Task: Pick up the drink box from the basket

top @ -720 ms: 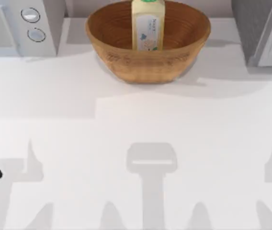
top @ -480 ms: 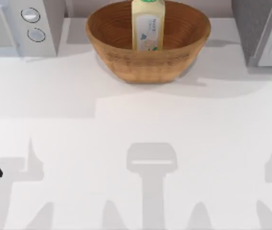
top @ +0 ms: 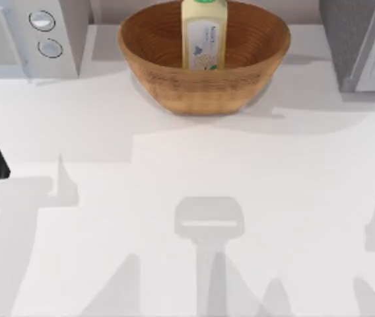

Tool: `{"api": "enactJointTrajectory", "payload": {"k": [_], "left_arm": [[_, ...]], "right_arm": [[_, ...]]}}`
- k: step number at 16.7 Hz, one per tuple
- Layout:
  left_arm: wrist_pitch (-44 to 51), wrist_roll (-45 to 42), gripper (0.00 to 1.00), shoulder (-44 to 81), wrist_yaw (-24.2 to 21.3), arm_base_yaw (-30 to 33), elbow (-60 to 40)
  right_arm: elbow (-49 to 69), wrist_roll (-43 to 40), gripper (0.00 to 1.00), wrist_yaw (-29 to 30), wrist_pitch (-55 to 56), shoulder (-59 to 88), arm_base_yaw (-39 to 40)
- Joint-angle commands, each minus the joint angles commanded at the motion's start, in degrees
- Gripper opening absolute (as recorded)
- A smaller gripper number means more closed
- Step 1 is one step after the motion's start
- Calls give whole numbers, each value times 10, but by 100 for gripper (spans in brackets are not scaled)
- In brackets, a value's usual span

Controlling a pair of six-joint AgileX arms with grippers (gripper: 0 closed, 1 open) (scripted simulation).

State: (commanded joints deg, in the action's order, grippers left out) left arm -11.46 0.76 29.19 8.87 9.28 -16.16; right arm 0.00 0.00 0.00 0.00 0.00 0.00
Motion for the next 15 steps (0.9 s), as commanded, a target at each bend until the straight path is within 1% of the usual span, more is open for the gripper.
{"api": "enactJointTrajectory", "payload": {"k": [10, 15], "left_arm": [[-253, -7, 100, 563, 167, 180, -343], [-362, -10, 100, 818, 240, 258, -491]], "right_arm": [[0, 0, 100, 0, 0, 0, 0], [0, 0, 100, 0, 0, 0, 0]]}}
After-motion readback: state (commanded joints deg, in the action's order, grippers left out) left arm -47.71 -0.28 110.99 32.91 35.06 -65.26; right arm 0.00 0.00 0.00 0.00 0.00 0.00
